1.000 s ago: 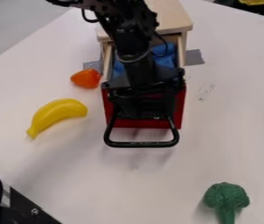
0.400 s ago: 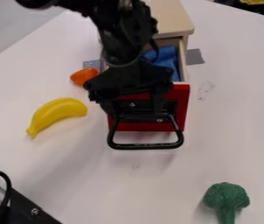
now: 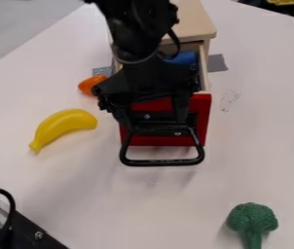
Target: Close the drawer
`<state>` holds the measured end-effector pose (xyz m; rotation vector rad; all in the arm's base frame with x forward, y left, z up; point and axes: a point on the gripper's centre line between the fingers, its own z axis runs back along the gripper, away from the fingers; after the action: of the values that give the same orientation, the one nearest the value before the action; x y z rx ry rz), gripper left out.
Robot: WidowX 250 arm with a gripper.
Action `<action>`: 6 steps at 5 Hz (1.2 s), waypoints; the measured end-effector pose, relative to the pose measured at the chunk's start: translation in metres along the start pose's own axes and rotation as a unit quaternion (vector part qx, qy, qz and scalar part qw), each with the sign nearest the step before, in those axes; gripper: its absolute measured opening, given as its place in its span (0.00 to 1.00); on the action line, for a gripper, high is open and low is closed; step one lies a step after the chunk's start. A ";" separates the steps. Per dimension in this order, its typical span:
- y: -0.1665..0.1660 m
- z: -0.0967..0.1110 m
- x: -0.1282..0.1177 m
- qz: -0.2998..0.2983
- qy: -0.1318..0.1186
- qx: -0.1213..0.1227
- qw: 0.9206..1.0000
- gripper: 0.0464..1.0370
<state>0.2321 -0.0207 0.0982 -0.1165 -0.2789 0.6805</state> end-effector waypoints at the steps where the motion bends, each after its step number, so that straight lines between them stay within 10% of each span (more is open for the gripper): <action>1: -0.005 -0.011 -0.006 -0.004 0.029 0.014 0.999 0.95; 6: -0.002 -0.027 -0.002 -0.004 0.018 0.038 0.999 0.95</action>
<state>0.2396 -0.0239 0.0722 -0.0546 -0.2175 0.6789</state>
